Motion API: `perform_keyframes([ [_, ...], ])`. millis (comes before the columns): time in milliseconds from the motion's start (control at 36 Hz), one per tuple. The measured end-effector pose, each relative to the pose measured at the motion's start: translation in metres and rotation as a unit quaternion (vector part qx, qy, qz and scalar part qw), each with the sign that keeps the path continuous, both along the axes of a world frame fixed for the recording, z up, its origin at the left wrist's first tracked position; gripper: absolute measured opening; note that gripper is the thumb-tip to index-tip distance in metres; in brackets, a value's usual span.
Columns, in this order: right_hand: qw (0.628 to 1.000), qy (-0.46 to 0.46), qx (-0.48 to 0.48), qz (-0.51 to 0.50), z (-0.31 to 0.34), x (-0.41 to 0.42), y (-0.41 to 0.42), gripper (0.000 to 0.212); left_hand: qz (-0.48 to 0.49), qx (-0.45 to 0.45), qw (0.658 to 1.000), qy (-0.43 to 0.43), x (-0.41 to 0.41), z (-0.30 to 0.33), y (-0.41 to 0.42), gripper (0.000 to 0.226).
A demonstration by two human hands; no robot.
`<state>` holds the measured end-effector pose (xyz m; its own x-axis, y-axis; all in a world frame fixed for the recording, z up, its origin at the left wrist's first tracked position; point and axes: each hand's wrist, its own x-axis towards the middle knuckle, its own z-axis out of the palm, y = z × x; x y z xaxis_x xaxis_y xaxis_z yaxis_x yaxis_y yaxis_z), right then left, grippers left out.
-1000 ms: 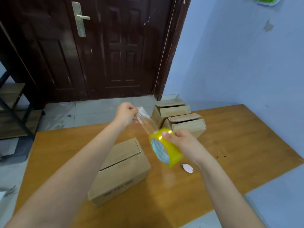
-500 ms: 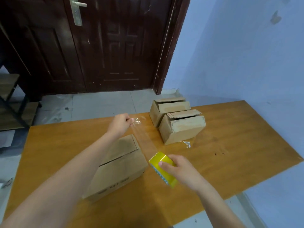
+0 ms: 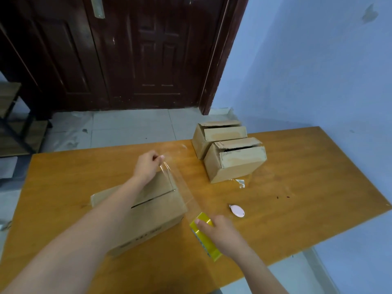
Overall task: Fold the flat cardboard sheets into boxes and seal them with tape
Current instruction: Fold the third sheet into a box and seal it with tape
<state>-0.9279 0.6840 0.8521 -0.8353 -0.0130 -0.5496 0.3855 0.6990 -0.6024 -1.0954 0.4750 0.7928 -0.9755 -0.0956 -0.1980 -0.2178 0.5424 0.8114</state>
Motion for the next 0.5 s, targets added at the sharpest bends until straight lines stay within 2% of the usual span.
perform_keyframes([
  [139,1.0,0.01,-0.017,-0.009,-0.014,0.005,-0.001,0.034,0.009,-0.023,1.0,0.012,0.004,-0.009,0.0,0.026],
  [250,0.999,-0.01,-0.029,-0.026,-0.021,0.005,-0.003,0.044,0.017,-0.057,0.998,0.02,0.003,-0.01,0.003,0.028],
  [500,0.999,-0.027,-0.031,-0.029,-0.034,0.004,-0.001,0.038,0.044,-0.086,0.995,0.024,0.002,-0.015,0.007,0.028],
])
